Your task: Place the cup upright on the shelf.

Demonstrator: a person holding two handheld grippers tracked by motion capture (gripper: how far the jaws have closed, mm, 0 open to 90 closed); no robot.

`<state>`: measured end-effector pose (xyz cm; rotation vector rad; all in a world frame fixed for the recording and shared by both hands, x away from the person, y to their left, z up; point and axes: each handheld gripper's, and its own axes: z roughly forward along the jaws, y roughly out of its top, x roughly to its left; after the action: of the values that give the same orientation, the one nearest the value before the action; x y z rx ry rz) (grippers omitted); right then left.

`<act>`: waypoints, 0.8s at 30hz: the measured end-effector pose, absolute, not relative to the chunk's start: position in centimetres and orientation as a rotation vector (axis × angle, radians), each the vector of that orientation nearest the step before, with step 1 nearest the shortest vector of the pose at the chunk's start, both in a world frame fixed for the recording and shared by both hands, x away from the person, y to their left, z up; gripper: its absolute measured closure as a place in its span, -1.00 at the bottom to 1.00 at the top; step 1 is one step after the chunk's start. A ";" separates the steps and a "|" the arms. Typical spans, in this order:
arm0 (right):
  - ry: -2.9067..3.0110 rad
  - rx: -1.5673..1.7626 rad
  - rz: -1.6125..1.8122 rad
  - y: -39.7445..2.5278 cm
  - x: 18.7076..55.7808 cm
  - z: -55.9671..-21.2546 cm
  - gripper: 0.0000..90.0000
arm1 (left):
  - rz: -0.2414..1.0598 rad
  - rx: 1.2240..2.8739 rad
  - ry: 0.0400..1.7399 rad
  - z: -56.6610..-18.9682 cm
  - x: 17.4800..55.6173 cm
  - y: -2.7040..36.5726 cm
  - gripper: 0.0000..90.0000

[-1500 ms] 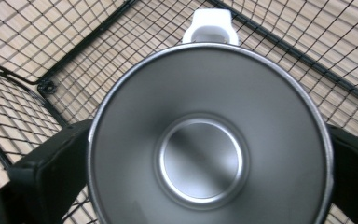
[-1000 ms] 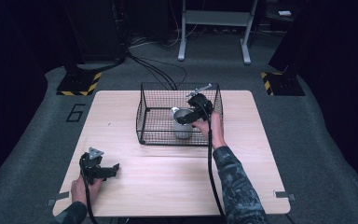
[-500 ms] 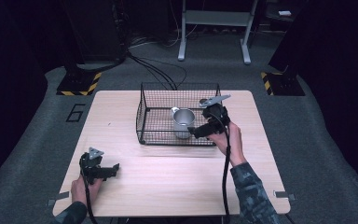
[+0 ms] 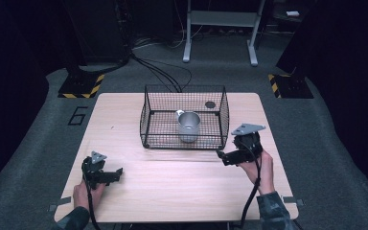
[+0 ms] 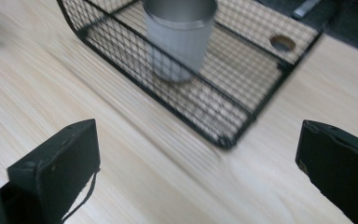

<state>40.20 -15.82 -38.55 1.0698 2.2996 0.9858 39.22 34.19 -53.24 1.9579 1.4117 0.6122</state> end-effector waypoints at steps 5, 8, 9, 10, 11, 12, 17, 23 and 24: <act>2.257 1.183 0.972 -18.9 38.6 -41.6 -1.00 | 0.612 1.958 1.411 -53.2 39.2 34.2 -1.00; 2.225 1.259 0.967 -20.6 37.7 -43.8 -1.00 | 0.611 1.957 1.411 -53.3 39.2 34.2 -1.00; 2.215 1.287 0.952 -21.1 37.5 -44.5 -1.00 | 0.613 1.957 1.412 -53.3 39.2 34.2 -1.00; 2.214 1.311 0.955 -21.6 37.2 -45.3 -1.00 | 0.613 1.957 1.411 -53.3 39.2 34.2 -1.00; 2.208 1.332 0.952 -22.2 37.0 -46.1 -1.00 | 0.612 1.957 1.412 -53.3 39.2 34.2 -1.00; 2.190 1.361 0.936 -22.7 36.8 -46.9 -1.00 | 0.612 1.957 1.411 -53.2 39.2 34.2 -1.00; 2.135 1.491 0.925 -25.1 36.1 -50.4 -1.00 | 0.612 1.957 1.412 -53.2 39.2 34.2 -1.00; 2.095 1.524 0.902 -26.3 35.9 -52.0 -1.00 | 0.612 1.957 1.412 -53.3 39.2 34.2 -1.00; 2.079 1.543 0.863 -26.6 36.0 -52.5 -1.00 | 0.612 1.957 1.412 -53.2 39.2 34.2 -1.00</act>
<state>35.97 -26.59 -52.50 1.5430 2.0792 0.8627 39.22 34.19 -53.25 1.9571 1.4115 0.6119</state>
